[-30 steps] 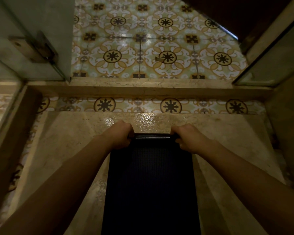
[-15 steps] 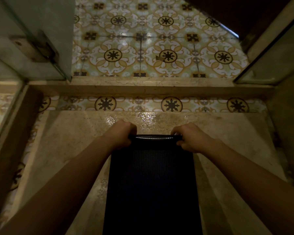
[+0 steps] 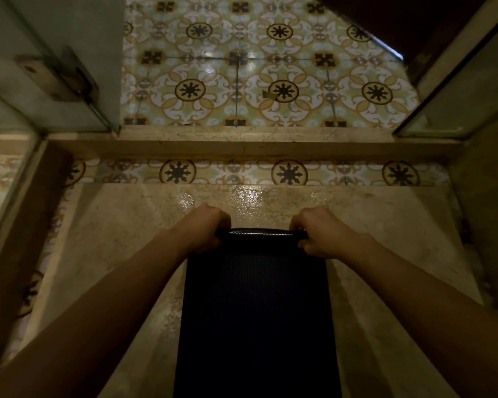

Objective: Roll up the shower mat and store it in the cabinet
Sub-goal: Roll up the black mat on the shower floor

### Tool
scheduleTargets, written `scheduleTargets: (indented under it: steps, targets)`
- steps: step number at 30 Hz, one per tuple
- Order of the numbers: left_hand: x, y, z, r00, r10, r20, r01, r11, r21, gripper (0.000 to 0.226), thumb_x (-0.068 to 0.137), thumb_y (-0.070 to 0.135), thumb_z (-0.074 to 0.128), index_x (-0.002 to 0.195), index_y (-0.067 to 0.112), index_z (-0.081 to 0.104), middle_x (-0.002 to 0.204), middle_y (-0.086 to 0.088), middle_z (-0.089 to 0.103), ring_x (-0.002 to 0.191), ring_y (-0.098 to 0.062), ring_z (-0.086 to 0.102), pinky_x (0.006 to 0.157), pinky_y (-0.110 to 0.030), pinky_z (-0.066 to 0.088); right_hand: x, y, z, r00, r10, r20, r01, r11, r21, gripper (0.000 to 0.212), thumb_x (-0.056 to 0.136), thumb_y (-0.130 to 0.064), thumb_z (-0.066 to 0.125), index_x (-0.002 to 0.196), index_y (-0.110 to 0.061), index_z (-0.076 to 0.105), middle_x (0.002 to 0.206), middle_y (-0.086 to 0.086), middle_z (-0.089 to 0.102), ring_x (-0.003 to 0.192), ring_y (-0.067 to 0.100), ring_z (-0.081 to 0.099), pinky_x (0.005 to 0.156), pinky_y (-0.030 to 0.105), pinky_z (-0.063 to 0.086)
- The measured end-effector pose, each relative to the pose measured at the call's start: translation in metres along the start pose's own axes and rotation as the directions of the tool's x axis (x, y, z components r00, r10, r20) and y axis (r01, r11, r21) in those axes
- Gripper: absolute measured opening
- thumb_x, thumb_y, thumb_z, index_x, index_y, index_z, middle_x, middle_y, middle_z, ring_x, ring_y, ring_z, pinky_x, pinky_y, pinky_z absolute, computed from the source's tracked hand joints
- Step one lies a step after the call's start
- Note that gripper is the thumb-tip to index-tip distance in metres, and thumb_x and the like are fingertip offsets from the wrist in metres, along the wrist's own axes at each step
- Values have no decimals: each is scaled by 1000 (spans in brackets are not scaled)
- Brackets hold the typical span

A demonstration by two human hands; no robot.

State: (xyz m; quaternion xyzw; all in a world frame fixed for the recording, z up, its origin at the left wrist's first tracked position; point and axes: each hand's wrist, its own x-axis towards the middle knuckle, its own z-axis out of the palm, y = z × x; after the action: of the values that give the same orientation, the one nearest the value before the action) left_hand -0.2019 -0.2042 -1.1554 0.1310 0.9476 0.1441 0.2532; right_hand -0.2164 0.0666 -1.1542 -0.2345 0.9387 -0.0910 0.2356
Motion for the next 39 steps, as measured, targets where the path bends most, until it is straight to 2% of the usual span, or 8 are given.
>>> scheduleTargets:
  steps: [4,10,15,21,27,31,34,39]
  targets:
    - [0,-1,-4,996,9,85,-6,999,-33,33,80,11,65,111,20,72,106,-3,73,100,-20,65,83,-25,48,0,3,-4,999,29,28,-31,997,69,29,78,-15,67,107,-21,72,98,4,71,94,21,64,77,24,47]
    - [-4,4,-3,1000,6,1,-6,999,39,20,76,12,72,95,19,72,95,-4,71,92,-21,64,73,-24,47,-6,1,-1,1000,23,-21,-22,997,79,24,77,-18,75,100,-22,70,96,1,69,93,19,62,79,31,52]
    - [-5,4,-6,994,25,105,-32,998,61,23,78,17,72,101,18,73,100,-3,72,94,-19,64,72,-19,40,-9,1,-3,999,17,28,-19,997,81,24,74,-20,79,97,-22,70,98,0,68,93,17,62,79,31,52]
    - [-13,9,4,999,38,-11,-36,994,100,13,79,14,67,90,17,61,93,-7,67,87,-24,62,66,-26,44,-12,-1,5,1000,-5,5,5,1000,27,29,71,-21,78,95,-20,62,95,2,64,90,19,59,69,27,43]
    - [-12,4,-6,987,68,143,-79,994,76,20,83,20,70,103,17,70,105,-4,70,99,-19,63,78,-22,45,-23,-1,11,999,-19,-46,21,999,48,26,73,-27,78,95,-21,65,91,0,65,88,18,58,70,26,42]
    - [-16,8,-3,993,75,87,-84,991,106,23,82,20,71,104,17,69,103,-5,70,98,-20,63,82,-29,52,-29,-2,16,999,-5,-44,8,997,83,27,77,-25,73,100,-21,60,94,-1,57,93,17,52,71,27,39]
    - [-18,10,1,992,109,61,-115,986,117,25,82,20,70,107,19,69,101,-3,72,94,-18,65,82,-30,53,-28,-9,19,999,-19,-43,20,999,38,30,74,-19,73,98,-18,54,97,3,58,92,20,51,73,32,45]
    - [-17,11,-7,973,131,190,-159,977,142,28,80,21,65,106,17,74,100,-6,71,93,-22,64,78,-25,49,-28,-6,11,999,15,34,-18,997,74,33,71,-25,78,99,-22,60,98,-1,61,91,17,56,74,28,46]
